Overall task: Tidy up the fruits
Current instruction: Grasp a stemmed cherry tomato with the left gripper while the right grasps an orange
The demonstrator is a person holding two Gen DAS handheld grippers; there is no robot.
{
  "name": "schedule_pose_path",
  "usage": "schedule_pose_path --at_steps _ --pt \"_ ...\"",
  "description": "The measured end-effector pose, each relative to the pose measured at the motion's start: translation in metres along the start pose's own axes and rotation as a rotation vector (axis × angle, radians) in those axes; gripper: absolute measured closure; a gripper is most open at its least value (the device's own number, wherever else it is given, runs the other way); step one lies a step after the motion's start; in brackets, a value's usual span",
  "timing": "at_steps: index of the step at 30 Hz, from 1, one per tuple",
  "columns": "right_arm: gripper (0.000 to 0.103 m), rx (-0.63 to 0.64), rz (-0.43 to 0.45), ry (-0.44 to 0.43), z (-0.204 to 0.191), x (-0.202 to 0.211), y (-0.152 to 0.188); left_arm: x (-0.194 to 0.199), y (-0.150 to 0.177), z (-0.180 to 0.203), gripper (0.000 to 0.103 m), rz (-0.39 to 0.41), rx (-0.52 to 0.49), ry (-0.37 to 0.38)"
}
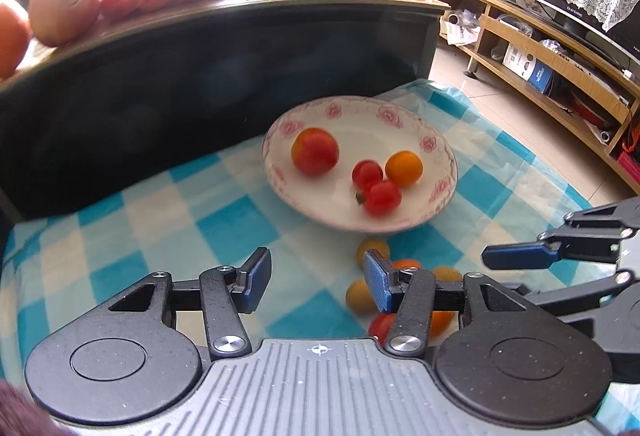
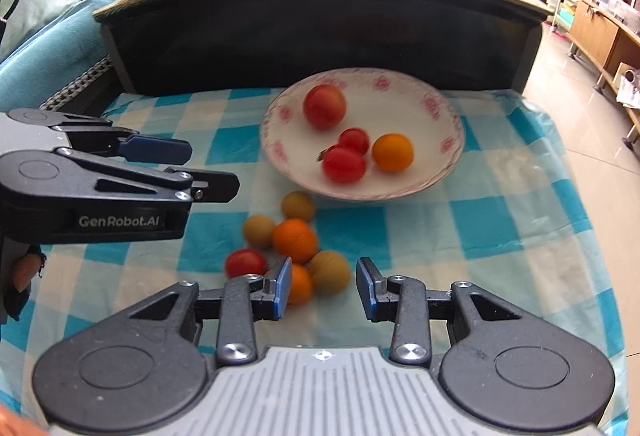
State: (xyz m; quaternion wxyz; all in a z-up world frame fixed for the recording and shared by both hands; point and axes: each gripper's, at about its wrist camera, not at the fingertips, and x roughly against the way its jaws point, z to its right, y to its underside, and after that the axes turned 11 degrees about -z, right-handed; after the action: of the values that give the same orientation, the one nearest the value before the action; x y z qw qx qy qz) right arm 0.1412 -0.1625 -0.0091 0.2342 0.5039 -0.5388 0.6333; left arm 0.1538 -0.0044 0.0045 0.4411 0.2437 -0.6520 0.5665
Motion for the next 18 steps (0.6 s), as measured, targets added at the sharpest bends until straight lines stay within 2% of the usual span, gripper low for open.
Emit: schedule_pose_path --at_steps 7,14,18 --pt "0.064 0.034 -0.037 -0.004 -0.021 -0.018 0.002 0.008 0.020 -0.009 0.043 -0.010 0.004 0.025" --pt "0.064 0.031 -0.010 0.027 -0.020 -0.026 -0.003 0.004 0.026 -0.013 0.043 -0.026 0.009 0.045" --pt "0.071 0.040 -0.037 0.024 -0.016 -0.030 0.001 0.000 0.029 -0.010 0.043 -0.037 -0.013 0.051"
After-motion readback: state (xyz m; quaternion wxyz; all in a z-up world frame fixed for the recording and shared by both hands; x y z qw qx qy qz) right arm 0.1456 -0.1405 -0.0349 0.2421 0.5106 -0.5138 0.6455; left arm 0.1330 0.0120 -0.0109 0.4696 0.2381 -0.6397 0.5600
